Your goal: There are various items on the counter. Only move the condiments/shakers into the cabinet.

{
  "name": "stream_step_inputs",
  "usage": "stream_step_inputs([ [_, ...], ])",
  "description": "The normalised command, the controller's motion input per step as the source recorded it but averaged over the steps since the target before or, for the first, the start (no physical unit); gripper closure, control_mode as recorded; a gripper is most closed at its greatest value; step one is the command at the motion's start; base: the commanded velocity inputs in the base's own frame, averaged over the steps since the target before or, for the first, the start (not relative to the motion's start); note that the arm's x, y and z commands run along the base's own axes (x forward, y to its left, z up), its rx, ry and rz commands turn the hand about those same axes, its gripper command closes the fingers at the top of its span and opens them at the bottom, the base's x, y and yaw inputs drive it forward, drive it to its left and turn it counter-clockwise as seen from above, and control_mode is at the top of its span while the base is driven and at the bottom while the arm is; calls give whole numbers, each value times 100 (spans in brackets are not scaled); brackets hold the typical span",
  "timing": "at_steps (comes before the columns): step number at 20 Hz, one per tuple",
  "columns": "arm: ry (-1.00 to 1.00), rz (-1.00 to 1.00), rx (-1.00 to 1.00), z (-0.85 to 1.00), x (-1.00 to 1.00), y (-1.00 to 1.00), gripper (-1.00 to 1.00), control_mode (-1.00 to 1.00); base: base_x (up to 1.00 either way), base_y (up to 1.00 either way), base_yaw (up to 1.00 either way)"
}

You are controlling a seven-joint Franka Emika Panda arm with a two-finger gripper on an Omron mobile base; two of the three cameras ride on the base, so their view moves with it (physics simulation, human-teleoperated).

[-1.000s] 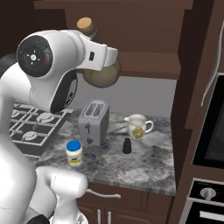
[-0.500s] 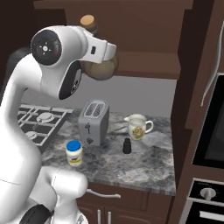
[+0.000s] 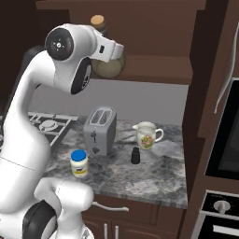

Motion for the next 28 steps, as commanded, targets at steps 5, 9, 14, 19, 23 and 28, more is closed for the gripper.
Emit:
stream_step_inputs([
  [5,-1,-3,0,0,50,7,100,-100,0,0,0],
  [9,0,-2,0,0,57,8,100,-100,0,0,0],
  [14,0,-1,0,-3,62,7,100,-100,0,0,0],
  [19,2,0,0,-21,63,4,100,-100,0,0,0],
  [23,4,0,0,-35,52,3,100,-100,0,0,0],
  [28,6,0,0,-29,54,2,100,-100,0,0,0],
])
